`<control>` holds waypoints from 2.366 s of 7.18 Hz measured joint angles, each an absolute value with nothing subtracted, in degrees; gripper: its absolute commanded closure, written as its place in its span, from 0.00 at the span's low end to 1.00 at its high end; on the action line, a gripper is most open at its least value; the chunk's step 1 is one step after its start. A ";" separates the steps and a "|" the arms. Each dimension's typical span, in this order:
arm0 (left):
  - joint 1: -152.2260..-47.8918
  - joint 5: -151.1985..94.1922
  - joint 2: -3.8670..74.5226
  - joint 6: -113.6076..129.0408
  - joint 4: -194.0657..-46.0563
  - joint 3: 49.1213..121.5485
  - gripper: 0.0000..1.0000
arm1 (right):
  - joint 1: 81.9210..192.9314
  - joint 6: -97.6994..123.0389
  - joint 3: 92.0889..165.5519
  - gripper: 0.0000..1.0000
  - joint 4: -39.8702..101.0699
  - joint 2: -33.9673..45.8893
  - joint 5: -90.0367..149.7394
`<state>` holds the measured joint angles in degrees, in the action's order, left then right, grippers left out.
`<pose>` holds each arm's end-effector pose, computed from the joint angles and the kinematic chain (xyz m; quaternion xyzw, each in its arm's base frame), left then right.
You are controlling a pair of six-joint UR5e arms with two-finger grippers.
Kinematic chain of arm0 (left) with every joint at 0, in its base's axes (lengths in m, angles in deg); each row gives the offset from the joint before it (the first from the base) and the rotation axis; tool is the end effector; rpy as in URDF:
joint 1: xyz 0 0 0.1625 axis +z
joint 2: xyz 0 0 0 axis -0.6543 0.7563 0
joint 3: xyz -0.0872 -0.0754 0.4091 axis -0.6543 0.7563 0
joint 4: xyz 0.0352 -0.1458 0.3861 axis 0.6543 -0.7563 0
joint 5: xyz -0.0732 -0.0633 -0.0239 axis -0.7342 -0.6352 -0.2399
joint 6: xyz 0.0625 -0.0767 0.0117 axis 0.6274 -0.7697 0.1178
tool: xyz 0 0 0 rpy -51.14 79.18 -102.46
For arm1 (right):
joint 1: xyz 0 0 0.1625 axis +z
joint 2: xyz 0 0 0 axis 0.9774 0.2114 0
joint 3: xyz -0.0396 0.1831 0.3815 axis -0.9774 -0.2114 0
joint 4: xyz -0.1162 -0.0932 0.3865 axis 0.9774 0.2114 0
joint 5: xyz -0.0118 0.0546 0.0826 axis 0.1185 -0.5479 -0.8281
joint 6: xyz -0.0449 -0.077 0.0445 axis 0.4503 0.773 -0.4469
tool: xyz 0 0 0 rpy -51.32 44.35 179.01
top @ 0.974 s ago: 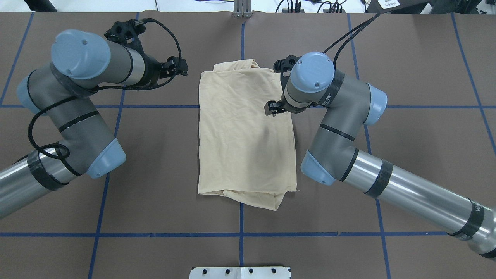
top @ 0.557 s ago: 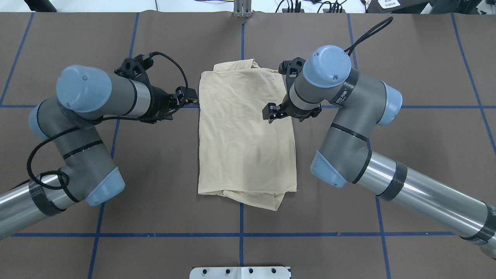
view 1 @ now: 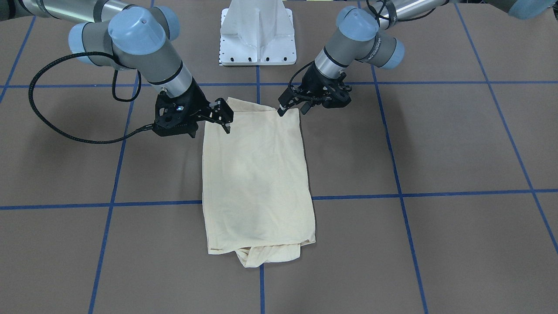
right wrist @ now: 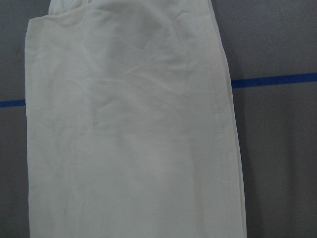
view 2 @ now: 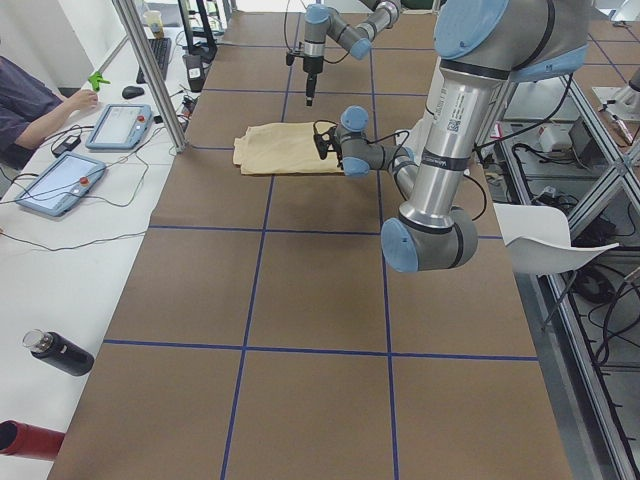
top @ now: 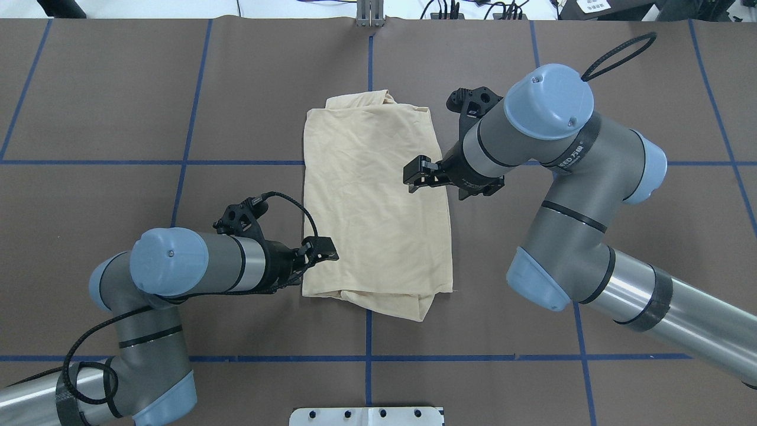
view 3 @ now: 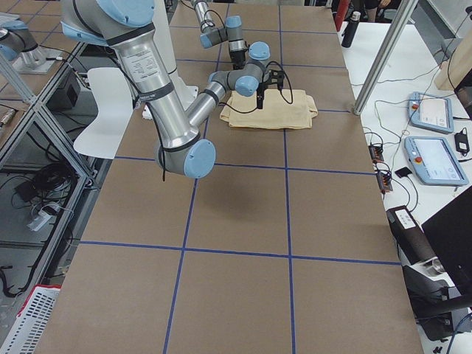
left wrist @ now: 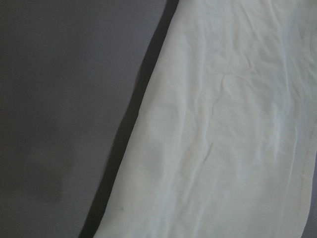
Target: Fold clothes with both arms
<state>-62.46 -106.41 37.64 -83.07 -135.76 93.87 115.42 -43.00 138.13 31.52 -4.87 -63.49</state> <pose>0.5297 -0.3354 0.2850 -0.0343 0.5982 -0.2077 0.7732 -0.4484 -0.4581 0.2263 0.0326 -0.4956 0.0433 0.8668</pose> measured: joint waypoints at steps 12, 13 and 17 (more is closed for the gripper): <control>-59.50 -105.57 37.61 -83.55 -135.44 91.76 0.62 | 115.14 -44.04 138.24 0.00 31.55 -4.76 -63.58; -59.50 -105.60 37.61 -83.55 -135.44 91.80 0.62 | 115.14 -44.04 138.26 0.00 31.55 -4.69 -63.58; -59.63 -105.75 37.62 -83.41 -134.42 92.37 0.49 | 115.21 -44.04 138.30 0.00 31.55 -4.20 -63.66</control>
